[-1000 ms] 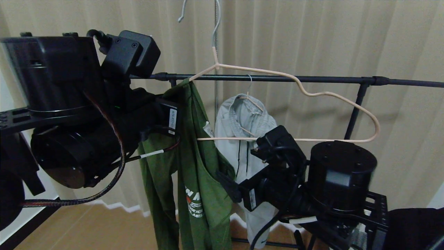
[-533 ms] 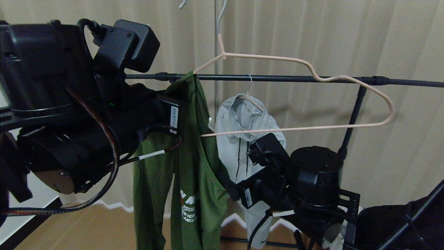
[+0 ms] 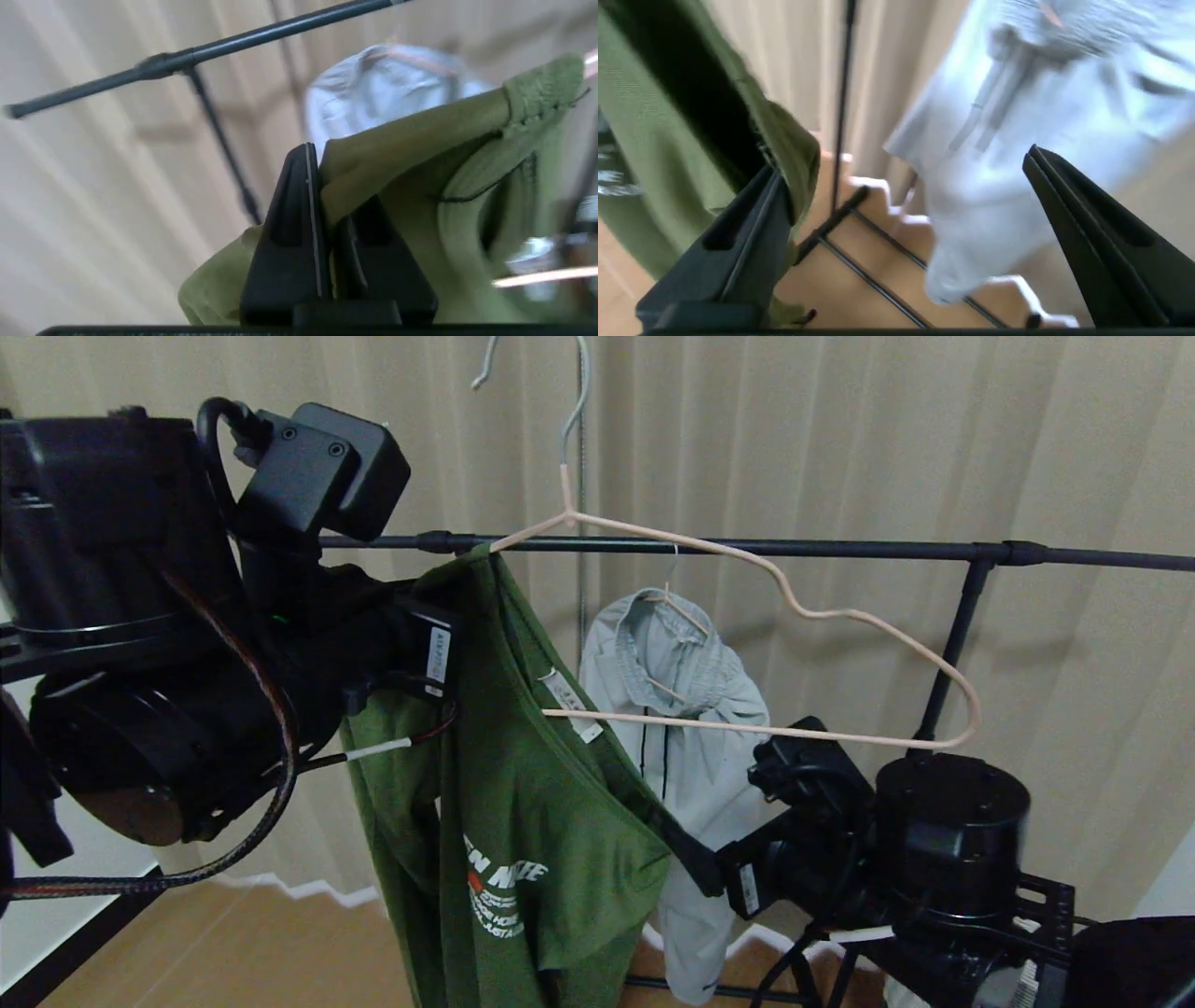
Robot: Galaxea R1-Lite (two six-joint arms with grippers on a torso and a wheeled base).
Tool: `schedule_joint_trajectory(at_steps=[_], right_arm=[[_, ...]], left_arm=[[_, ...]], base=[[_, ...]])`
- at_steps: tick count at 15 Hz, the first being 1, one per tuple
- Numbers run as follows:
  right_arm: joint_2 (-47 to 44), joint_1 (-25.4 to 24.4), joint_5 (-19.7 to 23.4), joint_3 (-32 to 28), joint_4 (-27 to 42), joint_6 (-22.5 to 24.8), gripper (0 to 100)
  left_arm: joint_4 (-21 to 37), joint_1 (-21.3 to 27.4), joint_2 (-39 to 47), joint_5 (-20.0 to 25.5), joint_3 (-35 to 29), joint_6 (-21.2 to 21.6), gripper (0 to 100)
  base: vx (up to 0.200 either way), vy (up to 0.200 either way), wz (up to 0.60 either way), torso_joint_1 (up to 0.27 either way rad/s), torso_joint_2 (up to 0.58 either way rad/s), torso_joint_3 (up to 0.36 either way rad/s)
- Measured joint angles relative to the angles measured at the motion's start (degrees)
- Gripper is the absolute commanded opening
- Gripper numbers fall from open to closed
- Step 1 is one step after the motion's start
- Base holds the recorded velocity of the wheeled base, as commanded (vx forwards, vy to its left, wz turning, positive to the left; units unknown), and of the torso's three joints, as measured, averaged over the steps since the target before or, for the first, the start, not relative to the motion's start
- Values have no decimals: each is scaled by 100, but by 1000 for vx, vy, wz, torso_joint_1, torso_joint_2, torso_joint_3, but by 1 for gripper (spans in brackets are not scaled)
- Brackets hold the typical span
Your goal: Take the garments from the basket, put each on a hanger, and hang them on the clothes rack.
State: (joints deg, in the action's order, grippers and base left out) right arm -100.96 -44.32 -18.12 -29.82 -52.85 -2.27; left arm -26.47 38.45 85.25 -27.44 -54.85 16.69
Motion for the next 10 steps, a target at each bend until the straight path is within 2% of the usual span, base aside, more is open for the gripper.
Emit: schedule_joint_trajectory(at_steps=[3, 7, 10], right_arm=[[449, 453, 6, 378, 5, 93, 100], [885, 1065, 39, 510, 65, 183, 100], [1128, 1448, 77, 479, 84, 273, 100]], left_arm=[[-5, -223, -16, -9, 112, 162, 0], [-5, -293, -24, -17, 273, 233, 0], [-13, -505, -55, -15, 523, 797, 0]], base=[[0, 0, 0, 0, 0, 0], [0, 0, 0, 0, 0, 0], [0, 0, 0, 0, 0, 0]])
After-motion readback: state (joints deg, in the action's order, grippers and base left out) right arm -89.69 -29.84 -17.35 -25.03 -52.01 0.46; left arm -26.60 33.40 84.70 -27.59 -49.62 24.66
